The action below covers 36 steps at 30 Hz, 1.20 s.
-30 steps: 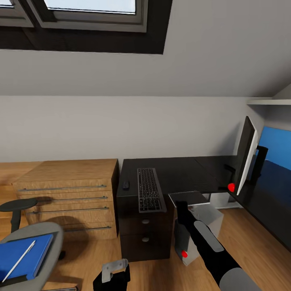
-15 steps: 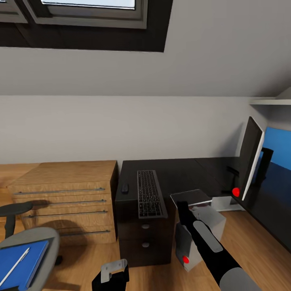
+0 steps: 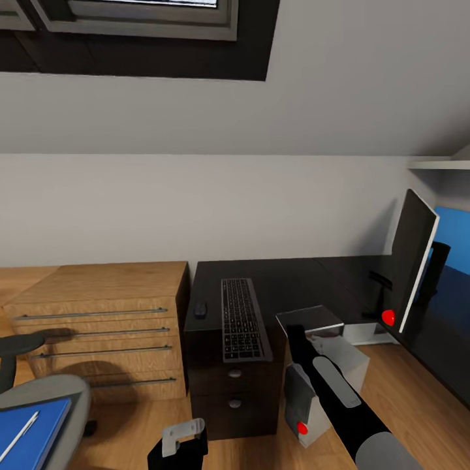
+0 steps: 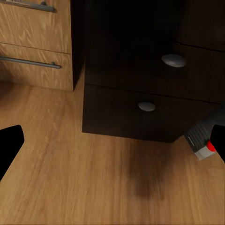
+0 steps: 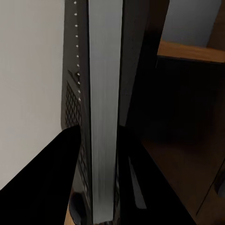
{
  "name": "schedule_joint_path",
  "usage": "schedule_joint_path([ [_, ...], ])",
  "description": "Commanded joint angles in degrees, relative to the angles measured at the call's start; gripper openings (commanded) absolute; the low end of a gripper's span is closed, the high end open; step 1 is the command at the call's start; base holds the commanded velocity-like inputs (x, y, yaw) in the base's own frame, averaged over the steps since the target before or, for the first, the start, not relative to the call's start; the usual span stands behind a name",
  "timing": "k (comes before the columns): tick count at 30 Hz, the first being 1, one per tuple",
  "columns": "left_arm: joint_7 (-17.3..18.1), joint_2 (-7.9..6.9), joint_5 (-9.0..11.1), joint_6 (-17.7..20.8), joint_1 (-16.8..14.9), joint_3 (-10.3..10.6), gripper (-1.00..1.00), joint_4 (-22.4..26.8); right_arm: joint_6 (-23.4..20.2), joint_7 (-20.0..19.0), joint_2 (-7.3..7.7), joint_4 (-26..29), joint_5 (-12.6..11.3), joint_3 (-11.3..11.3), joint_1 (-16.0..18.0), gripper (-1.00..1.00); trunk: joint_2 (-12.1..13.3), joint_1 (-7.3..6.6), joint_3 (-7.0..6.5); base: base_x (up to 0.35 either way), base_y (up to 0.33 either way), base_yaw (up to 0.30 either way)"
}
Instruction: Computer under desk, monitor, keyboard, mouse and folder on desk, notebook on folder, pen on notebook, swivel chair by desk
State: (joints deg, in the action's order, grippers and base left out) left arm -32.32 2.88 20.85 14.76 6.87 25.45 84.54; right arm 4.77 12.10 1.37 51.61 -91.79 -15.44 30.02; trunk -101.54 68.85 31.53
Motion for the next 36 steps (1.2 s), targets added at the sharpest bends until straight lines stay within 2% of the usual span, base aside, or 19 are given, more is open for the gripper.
schedule_joint_path([
  [1, -0.3, -0.02, 0.3, 0.2, 0.0, 0.0, 1.0, 0.1, 0.5, 0.2, 0.1, 0.1, -0.6, -0.3, 0.0, -1.0, 0.0, 0.0, 0.05, 0.078, 0.0, 0.0],
  [16, -0.5, -0.07, 0.2, -0.2, 0.0, -0.2, 1.0, 0.1, 0.5, 0.2, 0.12, 0.1, -0.6, -0.3, 0.1, -1.0, 0.0, 0.0, 0.05, 0.147, 0.0, 0.0],
  [27, -0.5, -0.07, 0.2, -0.2, 0.0, -0.2, 1.0, 0.1, 0.5, 0.2, 0.21, 0.1, -0.6, -0.2, 0.1, -1.0, 0.0, 0.0, 0.05, 0.027, 0.0, 0.0],
  [36, -0.6, -0.07, 0.2, -0.3, 0.0, -0.3, 1.0, 0.1, 0.5, 0.2, 0.21, 0.1, -0.6, -0.1, 0.1, -1.0, 0.0, 0.0, 0.05, 0.158, 0.0, 0.0],
])
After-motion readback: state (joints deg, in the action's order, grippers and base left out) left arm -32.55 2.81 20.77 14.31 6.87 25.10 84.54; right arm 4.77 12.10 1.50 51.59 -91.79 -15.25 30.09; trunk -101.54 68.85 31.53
